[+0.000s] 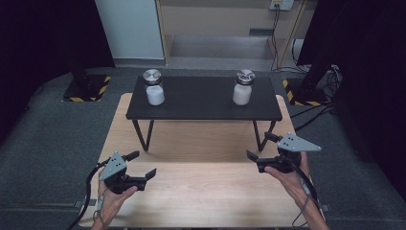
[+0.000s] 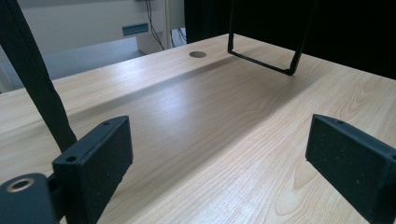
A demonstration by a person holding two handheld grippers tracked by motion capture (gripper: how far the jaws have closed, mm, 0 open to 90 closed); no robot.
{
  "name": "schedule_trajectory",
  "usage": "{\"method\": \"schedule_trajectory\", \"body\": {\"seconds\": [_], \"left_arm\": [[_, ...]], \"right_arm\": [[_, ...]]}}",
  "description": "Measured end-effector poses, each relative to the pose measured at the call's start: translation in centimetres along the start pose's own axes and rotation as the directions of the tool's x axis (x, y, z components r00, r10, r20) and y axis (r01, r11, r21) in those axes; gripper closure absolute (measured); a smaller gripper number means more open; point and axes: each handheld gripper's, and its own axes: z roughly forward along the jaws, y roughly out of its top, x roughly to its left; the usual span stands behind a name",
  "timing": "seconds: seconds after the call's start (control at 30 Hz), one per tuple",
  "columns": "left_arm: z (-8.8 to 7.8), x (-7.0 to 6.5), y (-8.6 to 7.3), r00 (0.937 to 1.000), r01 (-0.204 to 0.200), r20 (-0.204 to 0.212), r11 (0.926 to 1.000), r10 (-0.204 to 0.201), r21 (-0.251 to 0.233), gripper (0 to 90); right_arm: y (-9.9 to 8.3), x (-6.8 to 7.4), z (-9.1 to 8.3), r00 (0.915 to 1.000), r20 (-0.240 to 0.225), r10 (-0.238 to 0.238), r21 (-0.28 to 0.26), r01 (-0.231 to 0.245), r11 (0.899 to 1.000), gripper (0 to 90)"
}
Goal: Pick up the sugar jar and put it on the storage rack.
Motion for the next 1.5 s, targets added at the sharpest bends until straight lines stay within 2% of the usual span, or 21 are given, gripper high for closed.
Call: {"method": "schedule_trajectory", "body": {"seconds": [0.3,0.37,0.47,0.57,0.7,0.8,0.93,1.03,1.5], "left_arm": [[0.2,-0.1,0.0,1.0000,-0.010,0.000,0.9999,0.010,0.005,6.2],[0.2,-0.1,0.1,0.9999,-0.012,0.000,0.9999,0.012,0.008,6.1],[0.3,-0.1,0.0,0.9999,-0.012,0.004,0.9999,0.012,0.005,6.2],[0.2,-0.1,0.0,0.9999,-0.012,0.002,0.9999,0.012,0.003,6.2],[0.2,-0.1,0.0,0.9999,-0.013,0.004,0.9999,0.013,0.002,6.2],[0.2,-0.1,0.0,0.9999,-0.014,0.005,0.9999,0.014,0.004,6.2],[0.2,-0.1,0.0,0.9999,-0.014,0.006,0.9999,0.014,0.004,6.2],[0.2,-0.1,0.0,0.9999,-0.012,0.006,0.9999,0.012,0.004,6.2],[0.2,-0.2,0.0,0.9999,-0.014,0.006,0.9999,0.014,0.002,6.2]], "right_arm": [[-3.5,0.9,0.6,0.9996,0.015,0.024,-0.030,-0.023,0.999,9.9],[-3.9,1.2,0.8,0.9996,0.028,0.010,-0.026,-0.009,1.000,9.9],[-4.9,1.5,1.1,0.9993,0.031,0.020,-0.034,-0.018,0.999,9.9],[-5.4,2.0,1.5,0.9988,0.048,-0.007,-0.019,0.008,1.000,9.9],[-6.3,2.4,1.8,0.9988,0.048,-0.005,-0.032,0.007,0.999,9.8],[-6.9,2.2,1.8,0.9985,0.038,0.038,-0.051,-0.036,0.998,9.8],[-7.9,2.0,1.5,0.9947,0.052,0.088,-0.102,-0.083,0.991,9.8],[-8.2,1.8,1.2,0.9924,0.057,0.109,-0.118,-0.102,0.988,9.8],[-8.3,1.9,1.1,0.9955,0.045,0.083,-0.120,-0.077,0.990,9.8]]}}
